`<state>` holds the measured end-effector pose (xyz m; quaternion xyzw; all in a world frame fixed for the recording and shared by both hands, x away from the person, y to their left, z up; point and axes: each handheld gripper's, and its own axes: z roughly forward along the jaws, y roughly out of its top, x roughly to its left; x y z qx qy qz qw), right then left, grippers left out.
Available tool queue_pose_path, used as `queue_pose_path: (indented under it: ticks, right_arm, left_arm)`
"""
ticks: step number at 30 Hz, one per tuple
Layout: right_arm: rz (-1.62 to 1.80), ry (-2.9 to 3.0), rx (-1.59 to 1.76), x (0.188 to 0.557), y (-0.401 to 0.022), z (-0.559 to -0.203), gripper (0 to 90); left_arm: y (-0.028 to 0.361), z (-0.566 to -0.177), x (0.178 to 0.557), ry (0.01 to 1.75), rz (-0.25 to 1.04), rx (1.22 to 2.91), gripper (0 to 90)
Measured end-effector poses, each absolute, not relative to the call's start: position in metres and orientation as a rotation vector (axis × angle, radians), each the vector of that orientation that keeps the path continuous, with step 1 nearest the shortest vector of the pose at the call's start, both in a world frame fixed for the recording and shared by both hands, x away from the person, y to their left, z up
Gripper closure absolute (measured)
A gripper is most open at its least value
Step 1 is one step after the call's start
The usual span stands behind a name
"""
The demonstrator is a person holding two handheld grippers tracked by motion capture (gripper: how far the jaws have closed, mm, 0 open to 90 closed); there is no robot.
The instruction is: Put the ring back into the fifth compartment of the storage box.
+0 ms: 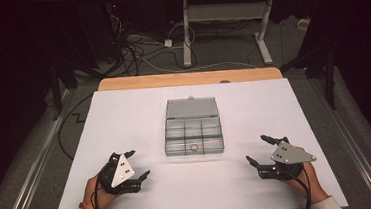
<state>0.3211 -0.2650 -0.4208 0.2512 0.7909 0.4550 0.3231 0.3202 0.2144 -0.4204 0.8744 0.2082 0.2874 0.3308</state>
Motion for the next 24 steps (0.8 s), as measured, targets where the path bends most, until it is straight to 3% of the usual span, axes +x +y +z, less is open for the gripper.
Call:
queue_pose_path:
  ticks: [17,21,24]
  right_arm:
    - [1.105,2.100,0.725,0.316,-0.285,-0.445,22.8]
    - [1.100,2.100,0.721,0.317,-0.283,-0.445,26.5]
    - [1.119,2.092,0.730,0.317,-0.285,-0.444,36.1]
  left_arm:
    - [0.214,-0.423,0.323,0.552,0.714,2.286,20.5]
    - [0.215,-0.423,0.325,0.554,0.708,2.279,21.2]
    - [0.215,-0.422,0.326,0.562,0.697,2.272,27.9]
